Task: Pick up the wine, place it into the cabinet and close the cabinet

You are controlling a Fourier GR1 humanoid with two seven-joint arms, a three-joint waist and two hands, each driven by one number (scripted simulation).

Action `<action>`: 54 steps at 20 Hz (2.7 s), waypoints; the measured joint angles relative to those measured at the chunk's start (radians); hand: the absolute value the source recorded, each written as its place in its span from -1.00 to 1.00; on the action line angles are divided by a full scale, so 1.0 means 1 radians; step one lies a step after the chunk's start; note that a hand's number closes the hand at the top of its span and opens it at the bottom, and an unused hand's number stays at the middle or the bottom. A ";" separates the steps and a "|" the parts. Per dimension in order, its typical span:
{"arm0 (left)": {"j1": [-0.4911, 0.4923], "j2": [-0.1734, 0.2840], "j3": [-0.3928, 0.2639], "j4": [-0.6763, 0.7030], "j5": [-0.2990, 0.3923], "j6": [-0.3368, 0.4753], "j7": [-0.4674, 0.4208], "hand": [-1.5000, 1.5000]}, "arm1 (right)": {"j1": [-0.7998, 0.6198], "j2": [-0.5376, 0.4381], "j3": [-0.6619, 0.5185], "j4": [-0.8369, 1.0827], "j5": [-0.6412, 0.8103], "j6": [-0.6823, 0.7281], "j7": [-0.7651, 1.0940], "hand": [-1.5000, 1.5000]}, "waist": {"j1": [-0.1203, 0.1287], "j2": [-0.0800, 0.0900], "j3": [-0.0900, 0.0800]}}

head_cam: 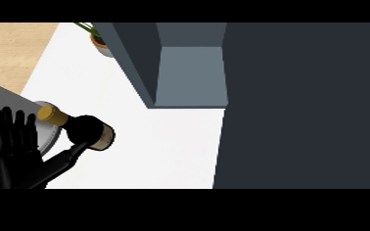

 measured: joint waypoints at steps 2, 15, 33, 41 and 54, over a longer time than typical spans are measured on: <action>-0.005 0.000 0.010 0.031 0.014 -0.013 -0.022 -1.00 | -0.030 -0.005 -0.009 0.000 -0.003 -0.004 0.028 -1.00 | 0.001 0.000 0.000; -0.032 0.010 0.074 0.276 0.104 -0.138 -0.205 -1.00 | -0.014 0.011 -0.012 -0.002 -0.008 0.010 0.021 -1.00 | 0.000 0.000 0.000; -0.135 0.018 0.125 0.556 0.140 -0.221 -0.367 -1.00 | -0.017 0.033 0.029 0.000 0.002 -0.003 0.036 -1.00 | -0.001 0.000 0.000; -0.177 0.012 0.129 0.651 0.151 -0.228 -0.414 -1.00 | 0.014 0.024 0.000 -0.001 -0.002 0.031 -0.005 -1.00 | -0.002 0.000 0.000; -0.248 0.020 0.170 0.855 0.203 -0.333 -0.547 1.00 | -0.037 0.023 0.005 -0.003 0.003 0.002 0.053 -1.00 | -0.002 0.000 0.000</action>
